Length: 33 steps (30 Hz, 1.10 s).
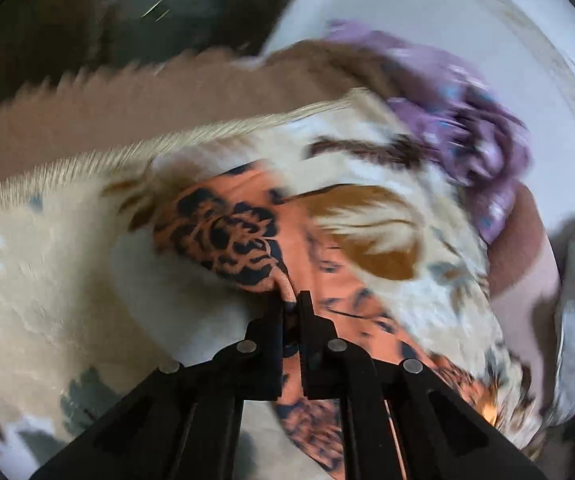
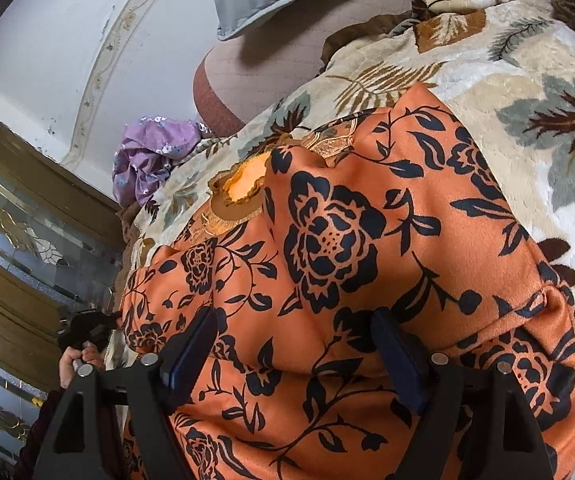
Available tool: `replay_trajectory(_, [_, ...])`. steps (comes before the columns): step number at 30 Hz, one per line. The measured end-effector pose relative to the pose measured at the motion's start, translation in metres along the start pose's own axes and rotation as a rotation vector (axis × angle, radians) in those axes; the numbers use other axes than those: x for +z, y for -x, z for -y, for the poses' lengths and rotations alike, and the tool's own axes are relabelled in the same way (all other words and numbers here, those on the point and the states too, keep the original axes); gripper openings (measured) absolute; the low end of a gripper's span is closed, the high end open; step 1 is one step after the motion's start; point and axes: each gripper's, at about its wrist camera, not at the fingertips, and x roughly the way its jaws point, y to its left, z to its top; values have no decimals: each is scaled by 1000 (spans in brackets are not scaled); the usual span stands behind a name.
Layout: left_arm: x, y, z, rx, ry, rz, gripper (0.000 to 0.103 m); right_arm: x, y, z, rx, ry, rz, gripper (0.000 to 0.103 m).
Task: Fold small clothes
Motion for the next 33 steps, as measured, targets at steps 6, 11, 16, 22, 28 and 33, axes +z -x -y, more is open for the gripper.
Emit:
replay_trajectory(6, [-14, 68, 115, -138, -289, 50, 5, 6, 15, 2, 24, -21, 40, 81])
replay_trajectory(11, [-68, 119, 223, -254, -576, 39, 5, 17, 39, 14, 46, -77, 102, 81])
replay_trajectory(16, [-167, 127, 306, -345, -854, -134, 5, 30, 66, 35, 71, -169, 164, 81])
replay_trajectory(22, [-262, 120, 331, -397, -1156, -257, 50, 40, 86, 60, 78, -284, 206, 81])
replay_trajectory(28, [-212, 96, 289, -285, -1042, -183, 61, 41, 73, 47, 78, -242, 163, 81])
replay_trajectory(33, [-172, 56, 228, -93, -899, -169, 62, 42, 56, 28, -4, -99, 143, 81])
